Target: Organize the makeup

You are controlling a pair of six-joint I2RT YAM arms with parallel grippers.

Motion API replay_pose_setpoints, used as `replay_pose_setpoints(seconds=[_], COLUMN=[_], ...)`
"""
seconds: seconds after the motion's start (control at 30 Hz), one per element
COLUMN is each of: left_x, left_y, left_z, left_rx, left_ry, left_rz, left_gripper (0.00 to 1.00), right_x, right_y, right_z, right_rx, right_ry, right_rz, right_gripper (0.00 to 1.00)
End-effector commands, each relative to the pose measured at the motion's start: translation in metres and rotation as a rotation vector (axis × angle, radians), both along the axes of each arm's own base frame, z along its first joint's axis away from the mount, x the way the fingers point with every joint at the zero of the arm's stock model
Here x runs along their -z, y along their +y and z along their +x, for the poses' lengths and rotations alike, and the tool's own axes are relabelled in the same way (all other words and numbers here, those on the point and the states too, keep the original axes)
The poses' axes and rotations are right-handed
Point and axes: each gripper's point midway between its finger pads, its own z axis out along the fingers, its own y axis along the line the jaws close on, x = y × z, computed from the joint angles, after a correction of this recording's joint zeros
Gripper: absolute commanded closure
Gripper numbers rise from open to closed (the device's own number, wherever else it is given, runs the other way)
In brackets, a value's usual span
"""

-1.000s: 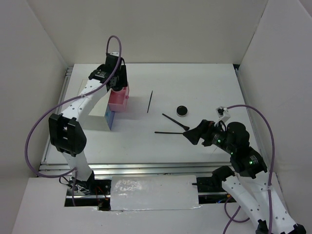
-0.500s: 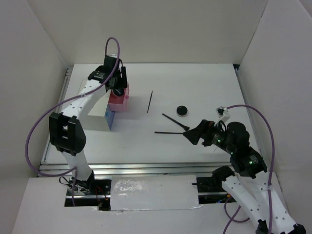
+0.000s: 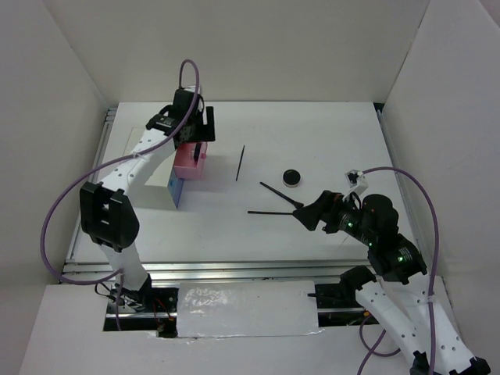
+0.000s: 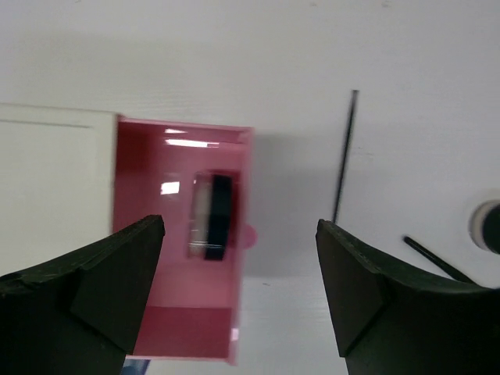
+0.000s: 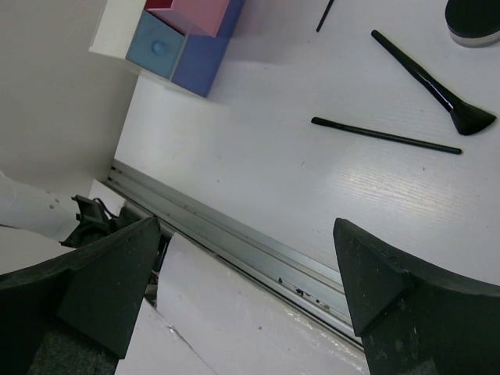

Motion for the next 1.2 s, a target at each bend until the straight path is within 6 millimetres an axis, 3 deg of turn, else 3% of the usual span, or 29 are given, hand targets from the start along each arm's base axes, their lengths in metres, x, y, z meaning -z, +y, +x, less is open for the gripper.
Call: replay_pose_setpoints(seconds=[0.0,0.1,0.13,0.2,0.23,0.33,0.4,0.43,0.5,0.53,0.6,0.63,0.7,0.73,0.77,1.17], left_x=[-0.058,-0.065,-0.054,-0.050,-0.036,-0.017,-0.009,0.012,0.012,0.034,0.035,0.058,0.063,0.081,0.086,0.141], left_y=[-0.060,-0.115,-0.130,-0.165,-0.181,-0.235,-0.256,-0.268,-0.293,-0.307,-0.324,-0.333,-0.342,-0.346,-0.347,-0.348], left_z=[-0.009,-0.019,-0.019,-0.028,-0.027,-0.035,-0.036,-0.035,-0.035,-0.037,-0.032,-0.033,-0.027,-0.026,-0.024,-0.014], left_rx=[0.131,0.231,0.253,0.319,0.347,0.472,0.525,0.551,0.593,0.617,0.628,0.637,0.626,0.621,0.611,0.570], left_ry=[-0.137,-0.150,-0.132,-0.135,-0.117,-0.119,-0.130,-0.107,-0.130,-0.106,-0.139,-0.116,-0.132,-0.113,-0.115,-0.071], left_rz=[-0.069,-0.058,-0.050,-0.060,-0.061,-0.086,-0.088,-0.078,-0.087,-0.071,-0.065,-0.047,-0.043,-0.028,-0.023,0.040], left_gripper=[0.08,0.07,0.07,0.06,0.06,0.06,0.04,0.04,0.04,0.04,0.00,0.01,0.01,0.01,0.01,0.00], right_x=[-0.006,-0.011,-0.008,-0.010,-0.013,-0.022,-0.027,-0.034,-0.038,-0.044,-0.046,-0.050,-0.050,-0.052,-0.053,-0.064], right_y=[0.002,-0.005,-0.021,-0.035,-0.049,-0.081,-0.095,-0.103,-0.109,-0.111,-0.112,-0.111,-0.109,-0.109,-0.108,-0.100], right_z=[0.007,0.009,0.017,0.016,0.020,0.012,0.000,-0.004,-0.016,-0.021,-0.029,-0.033,-0.038,-0.040,-0.043,-0.050], right_rx=[0.012,0.067,0.180,0.272,0.370,0.544,0.594,0.628,0.636,0.632,0.617,0.596,0.571,0.562,0.553,0.471], right_ry=[-0.037,-0.045,-0.035,-0.032,-0.035,-0.055,-0.079,-0.099,-0.124,-0.143,-0.153,-0.163,-0.159,-0.165,-0.165,-0.224], right_rz=[0.022,0.042,0.031,0.042,0.058,0.093,0.113,0.128,0.139,0.143,0.142,0.139,0.132,0.132,0.133,0.113], right_gripper=[0.00,0.00,0.00,0.00,0.00,0.00,0.00,0.00,0.00,0.00,0.00,0.00,0.00,0.00,0.00,0.00])
